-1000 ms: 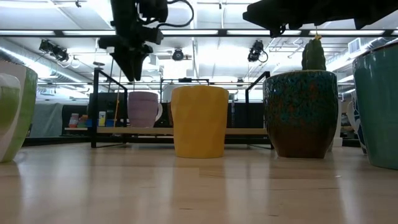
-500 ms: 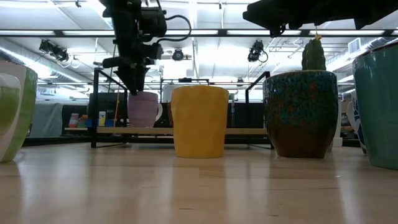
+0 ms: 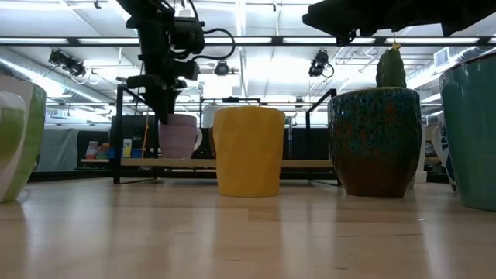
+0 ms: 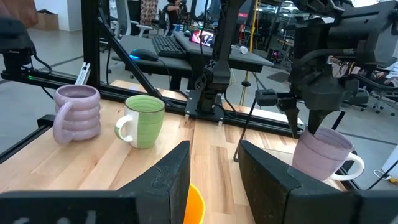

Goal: Place coffee mugs
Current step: Put the top purple mug on the shelf

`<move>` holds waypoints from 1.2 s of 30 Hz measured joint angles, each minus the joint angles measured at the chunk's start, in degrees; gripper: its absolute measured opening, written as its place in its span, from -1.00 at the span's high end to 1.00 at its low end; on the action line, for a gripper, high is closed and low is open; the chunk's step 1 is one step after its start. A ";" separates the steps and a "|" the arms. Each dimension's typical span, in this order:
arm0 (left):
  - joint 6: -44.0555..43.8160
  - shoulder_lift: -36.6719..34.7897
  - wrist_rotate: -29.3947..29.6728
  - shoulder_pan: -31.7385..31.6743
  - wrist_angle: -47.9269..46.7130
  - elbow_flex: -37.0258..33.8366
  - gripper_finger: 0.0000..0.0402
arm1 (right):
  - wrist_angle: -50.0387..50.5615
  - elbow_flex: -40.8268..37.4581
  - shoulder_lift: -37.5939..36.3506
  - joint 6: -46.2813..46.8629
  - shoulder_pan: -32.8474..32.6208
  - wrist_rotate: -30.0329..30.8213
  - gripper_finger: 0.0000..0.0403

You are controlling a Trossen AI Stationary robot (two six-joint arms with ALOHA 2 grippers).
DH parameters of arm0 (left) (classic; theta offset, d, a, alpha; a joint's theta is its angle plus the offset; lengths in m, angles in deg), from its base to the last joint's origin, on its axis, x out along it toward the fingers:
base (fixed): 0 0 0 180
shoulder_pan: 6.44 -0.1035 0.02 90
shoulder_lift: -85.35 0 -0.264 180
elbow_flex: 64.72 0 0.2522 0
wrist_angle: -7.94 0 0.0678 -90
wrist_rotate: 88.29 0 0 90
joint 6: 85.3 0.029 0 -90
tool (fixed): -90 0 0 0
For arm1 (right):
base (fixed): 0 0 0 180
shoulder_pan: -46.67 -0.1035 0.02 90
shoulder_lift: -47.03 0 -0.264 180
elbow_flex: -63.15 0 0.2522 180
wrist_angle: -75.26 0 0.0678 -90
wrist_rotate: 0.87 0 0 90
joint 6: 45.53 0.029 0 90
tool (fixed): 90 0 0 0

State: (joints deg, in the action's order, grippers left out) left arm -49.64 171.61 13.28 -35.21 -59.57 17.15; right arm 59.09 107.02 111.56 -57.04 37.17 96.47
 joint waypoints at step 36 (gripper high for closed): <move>-8.92 0.00 -1.36 -0.04 0.82 0.00 0.48 | 0.00 0.00 0.00 -0.24 0.00 0.00 0.30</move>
State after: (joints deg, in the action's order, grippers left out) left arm -58.56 171.61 11.93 -35.25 -58.75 17.15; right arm 59.09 107.02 111.56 -57.28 37.17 96.47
